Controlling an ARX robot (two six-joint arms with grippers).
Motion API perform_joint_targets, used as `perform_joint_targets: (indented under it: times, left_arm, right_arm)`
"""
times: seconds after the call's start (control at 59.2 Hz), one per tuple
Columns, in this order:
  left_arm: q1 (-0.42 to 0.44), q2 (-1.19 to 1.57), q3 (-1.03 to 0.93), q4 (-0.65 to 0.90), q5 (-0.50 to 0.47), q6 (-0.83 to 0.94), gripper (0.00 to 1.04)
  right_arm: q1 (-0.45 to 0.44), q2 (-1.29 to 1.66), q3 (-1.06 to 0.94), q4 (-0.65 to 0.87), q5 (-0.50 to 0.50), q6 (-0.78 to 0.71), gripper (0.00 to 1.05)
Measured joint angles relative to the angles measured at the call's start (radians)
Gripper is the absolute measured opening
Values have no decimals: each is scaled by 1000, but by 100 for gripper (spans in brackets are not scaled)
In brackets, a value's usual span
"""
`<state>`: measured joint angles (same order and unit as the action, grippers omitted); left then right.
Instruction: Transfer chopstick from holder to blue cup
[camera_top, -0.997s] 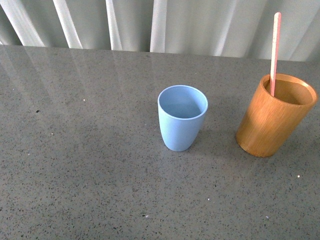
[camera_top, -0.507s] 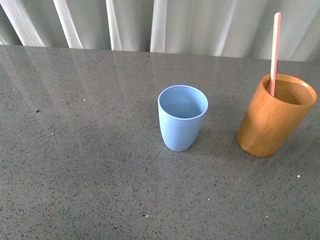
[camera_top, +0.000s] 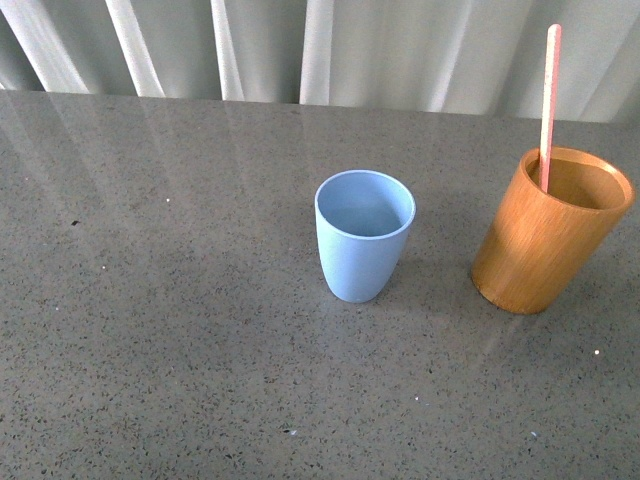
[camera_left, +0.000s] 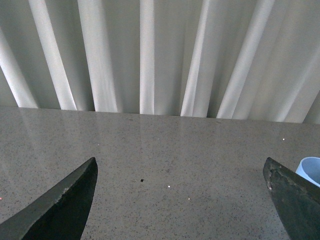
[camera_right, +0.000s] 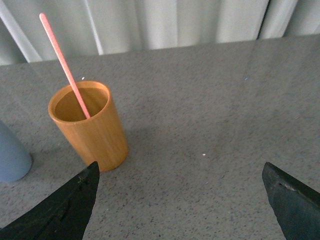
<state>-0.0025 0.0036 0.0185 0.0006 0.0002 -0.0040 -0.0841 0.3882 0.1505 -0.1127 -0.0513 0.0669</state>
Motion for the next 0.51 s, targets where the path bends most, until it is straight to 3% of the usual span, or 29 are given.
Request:
perform_joint_targets:
  times: [0.169, 0.338, 0.507]
  left_arm:
    - [0, 0, 0, 0, 0, 0, 98]
    - [0, 0, 0, 0, 0, 0, 98]
    - [0, 0, 0, 0, 0, 0, 98]
  right_arm:
    - [-2, 287, 82, 244, -166, -38, 95]
    - [64, 642, 160, 502, -149, -69, 95]
    - [113, 857, 235, 632, -150, -71, 95]
